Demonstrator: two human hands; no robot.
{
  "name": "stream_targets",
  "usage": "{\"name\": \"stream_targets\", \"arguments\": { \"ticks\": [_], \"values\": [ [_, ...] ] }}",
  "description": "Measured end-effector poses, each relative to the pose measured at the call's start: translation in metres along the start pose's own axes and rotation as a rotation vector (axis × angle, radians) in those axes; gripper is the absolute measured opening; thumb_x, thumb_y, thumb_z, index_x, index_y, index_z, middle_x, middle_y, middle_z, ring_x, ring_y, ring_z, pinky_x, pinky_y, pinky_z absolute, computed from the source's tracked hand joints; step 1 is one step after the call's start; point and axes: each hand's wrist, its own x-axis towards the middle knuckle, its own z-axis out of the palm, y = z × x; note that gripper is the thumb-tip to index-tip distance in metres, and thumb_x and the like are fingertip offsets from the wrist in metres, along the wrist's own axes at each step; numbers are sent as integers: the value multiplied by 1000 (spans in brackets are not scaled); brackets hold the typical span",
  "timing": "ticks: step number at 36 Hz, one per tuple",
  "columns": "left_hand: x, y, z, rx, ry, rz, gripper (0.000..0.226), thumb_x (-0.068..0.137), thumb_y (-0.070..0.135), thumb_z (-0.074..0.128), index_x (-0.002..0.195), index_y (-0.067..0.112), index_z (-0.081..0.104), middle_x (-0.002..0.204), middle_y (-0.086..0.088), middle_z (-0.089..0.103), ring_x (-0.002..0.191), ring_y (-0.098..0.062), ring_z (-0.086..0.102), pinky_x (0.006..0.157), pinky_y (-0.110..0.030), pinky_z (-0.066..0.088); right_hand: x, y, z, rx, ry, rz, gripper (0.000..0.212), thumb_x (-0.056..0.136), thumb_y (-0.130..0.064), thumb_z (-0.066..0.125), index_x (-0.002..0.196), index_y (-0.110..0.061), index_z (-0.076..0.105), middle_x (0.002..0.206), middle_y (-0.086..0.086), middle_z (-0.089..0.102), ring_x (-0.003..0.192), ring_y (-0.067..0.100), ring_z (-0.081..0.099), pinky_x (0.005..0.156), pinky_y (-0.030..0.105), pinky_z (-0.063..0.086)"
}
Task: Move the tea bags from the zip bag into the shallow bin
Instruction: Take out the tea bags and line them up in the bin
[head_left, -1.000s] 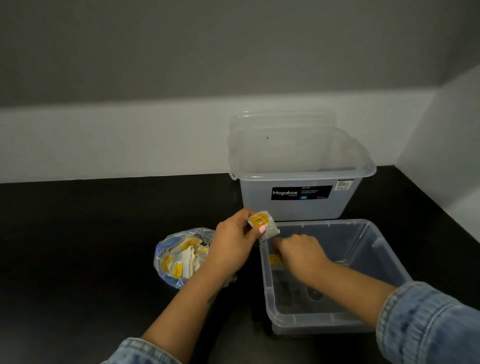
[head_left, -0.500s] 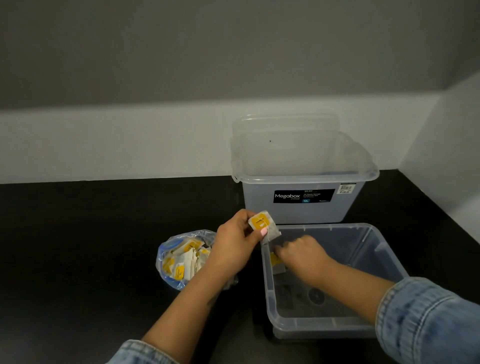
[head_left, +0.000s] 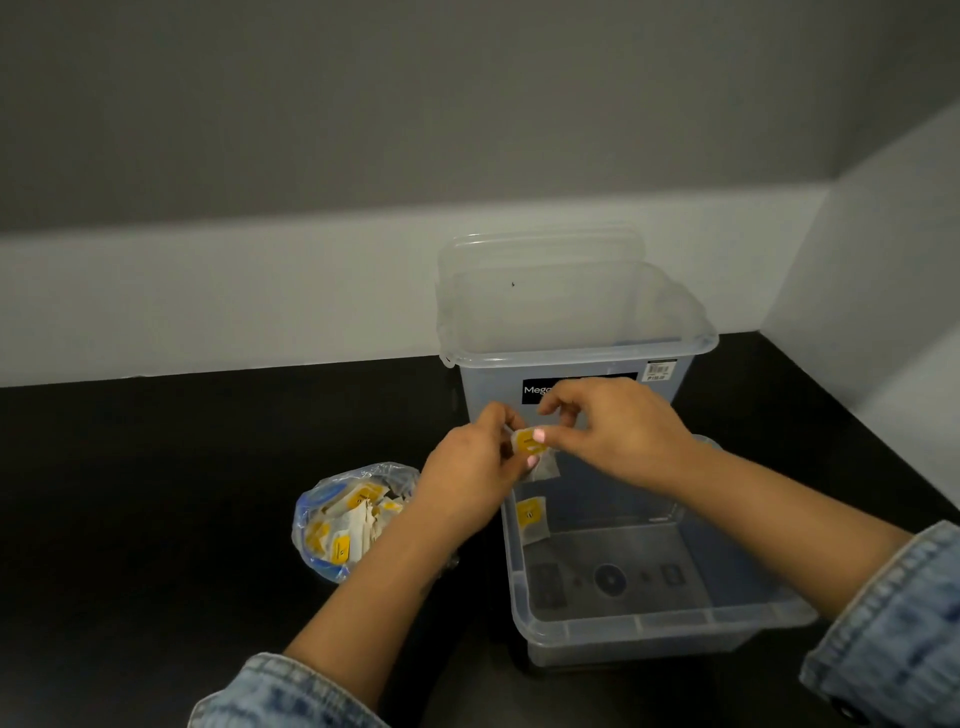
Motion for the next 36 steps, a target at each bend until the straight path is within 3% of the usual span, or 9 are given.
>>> {"name": "stream_targets", "arguments": {
  "ticks": [3, 7, 14, 16, 19, 24, 30, 36],
  "values": [
    [0, 4, 3, 54, -15, 31, 23, 88, 38, 60, 102, 26, 47, 83, 5, 66, 75, -11, 63, 69, -33, 54, -2, -4, -3, -55, -62, -9, 24, 86, -51, 61, 99, -32, 67, 89, -12, 67, 85, 7, 61, 76, 30, 52],
    [-1, 5, 6, 61, -53, 34, 24, 87, 37, 62, 103, 27, 48, 83, 7, 64, 75, -10, 61, 70, -33, 54, -5, -5, 0, -135, -73, 4, 13, 89, -39, 62, 93, -29, 69, 86, -7, 68, 81, 9, 60, 70, 24, 46],
    [-3, -3, 4, 105, -102, 13, 40, 87, 27, 65, 123, 32, 49, 120, 2, 50, 108, -13, 50, 91, -30, 46, -5, 8, 15, -75, -170, 120, 14, 90, -32, 63, 99, -24, 71, 93, -5, 70, 82, 10, 61, 78, 28, 52],
    [-4, -6, 3, 96, -103, 6, 42, 88, 23, 63, 126, 32, 48, 126, 2, 48, 115, -13, 47, 95, -31, 45, -7, 11, 26, -79, -235, 124, 17, 91, -30, 61, 103, -22, 70, 97, -4, 69, 84, 10, 62, 78, 25, 51],
    [-5, -11, 4, 86, -117, 8, 42, 88, 21, 62, 127, 31, 48, 129, 4, 50, 124, -12, 40, 97, -30, 40, -8, 14, 46, -119, -302, 133, 15, 91, -27, 61, 102, -22, 71, 99, 0, 70, 88, 16, 65, 84, 33, 54],
    [-7, -17, 7, 73, -141, -21, 42, 88, 23, 62, 126, 33, 47, 130, 5, 50, 125, -10, 39, 99, -29, 38, -7, 15, 76, -184, -372, 141, 17, 87, -23, 64, 101, -23, 73, 102, 3, 70, 95, 23, 65, 86, 38, 53],
    [-8, -18, 7, 57, -151, -42, 41, 89, 24, 61, 127, 34, 47, 131, 4, 48, 123, -11, 41, 98, -28, 38, -4, 17, 92, -247, -301, 136, 19, 91, -18, 54, 102, -19, 70, 97, 7, 69, 92, 26, 65, 76, 34, 49],
    [-11, -18, 6, 32, -158, -65, 41, 90, 24, 60, 127, 34, 46, 131, 4, 47, 122, -11, 43, 99, -29, 38, -5, 18, 96, -253, -301, 123, 17, 91, -18, 53, 101, -18, 68, 97, 7, 68, 90, 25, 64, 76, 33, 49]
  ]
}}
